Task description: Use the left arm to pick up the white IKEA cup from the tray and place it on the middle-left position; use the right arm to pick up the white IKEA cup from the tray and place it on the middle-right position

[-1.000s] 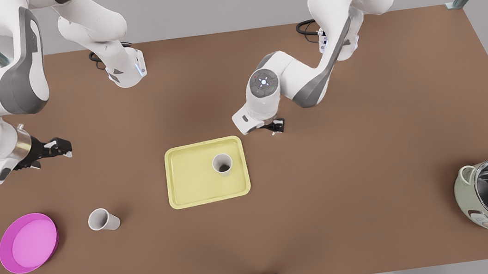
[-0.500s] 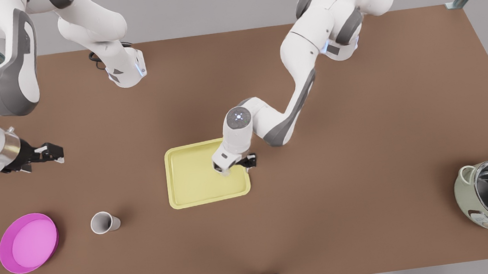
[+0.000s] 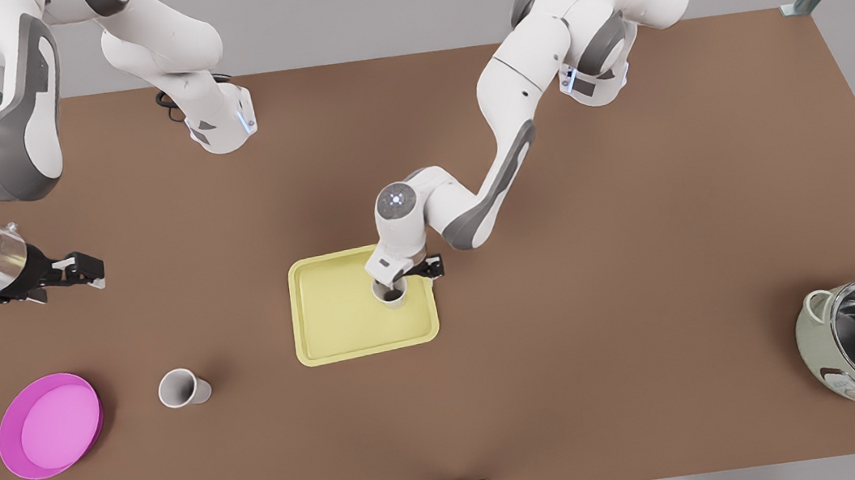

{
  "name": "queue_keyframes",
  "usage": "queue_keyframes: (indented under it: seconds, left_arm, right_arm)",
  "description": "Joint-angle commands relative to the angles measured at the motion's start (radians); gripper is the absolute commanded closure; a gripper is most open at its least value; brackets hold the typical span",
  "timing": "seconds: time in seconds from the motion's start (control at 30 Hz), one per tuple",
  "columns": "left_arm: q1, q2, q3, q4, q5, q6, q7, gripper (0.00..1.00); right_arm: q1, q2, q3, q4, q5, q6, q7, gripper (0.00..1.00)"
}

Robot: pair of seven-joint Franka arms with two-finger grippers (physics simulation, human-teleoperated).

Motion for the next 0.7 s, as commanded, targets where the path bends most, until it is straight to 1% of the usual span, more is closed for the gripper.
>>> queue_keyframes:
  seconds: [0.0,0.13,0.17,0.27,0.3,0.33,0.37,0.4,0.43,0.47,0.5,0.57,0.6,0.67]
  left_arm:
    - [-0.003,0.000,0.000,0.000,0.001,0.038,-0.133,0.00]
    - [0.002,0.005,-0.002,0.002,-0.010,0.072,-0.158,0.00]
    - [0.002,0.010,0.000,0.002,-0.010,0.073,-0.158,0.06]
    - [0.002,0.036,0.000,0.009,-0.007,0.113,-0.173,0.09]
    - [0.002,0.036,0.000,0.011,-0.007,0.113,-0.175,0.13]
    - [0.002,0.036,0.000,0.014,-0.007,0.115,-0.181,0.24]
    - [0.002,0.033,0.000,0.014,-0.007,0.113,-0.181,0.39]
    - [0.002,0.030,0.000,0.014,-0.007,0.112,-0.181,0.52]
    - [0.003,0.025,0.000,0.014,-0.009,0.105,-0.179,0.57]
    - [0.005,0.025,-0.002,0.014,-0.010,0.104,-0.179,0.69]
    - [0.006,0.023,0.000,0.014,-0.033,0.104,-0.181,0.77]
    - [0.006,0.023,0.000,0.014,-0.047,0.104,-0.184,0.81]
    - [0.006,0.022,0.001,0.016,-0.055,0.104,-0.195,0.84]
    - [0.006,0.017,0.003,0.016,-0.055,0.096,-0.196,0.84]
  right_arm:
    - [0.000,-0.001,0.002,0.001,0.000,0.000,0.018,0.00]
    - [0.001,0.000,0.003,0.001,0.002,0.000,0.015,0.00]
    - [0.001,0.000,0.003,0.001,0.002,0.000,0.015,0.00]
    - [0.001,0.002,0.005,0.001,0.002,0.000,0.015,0.00]
    - [0.001,0.002,0.005,0.001,0.002,0.000,0.015,0.00]
    - [0.001,0.002,0.005,0.001,0.002,0.000,0.015,0.00]
    - [0.001,0.002,0.005,0.001,0.002,0.000,0.015,0.00]
    - [0.001,0.002,0.005,0.001,0.002,0.000,0.015,0.00]
    - [0.001,0.002,0.005,0.001,0.002,0.000,0.015,0.00]
    - [0.001,0.002,0.005,0.001,0.002,0.000,0.015,0.00]
    - [0.001,0.002,0.005,0.001,0.002,0.000,0.015,0.00]
    - [0.001,0.003,0.005,0.001,0.002,0.000,0.015,0.00]
    - [0.001,0.003,0.005,0.001,0.002,0.000,0.015,0.00]
    - [0.001,0.003,0.005,0.001,0.002,0.000,0.015,0.00]
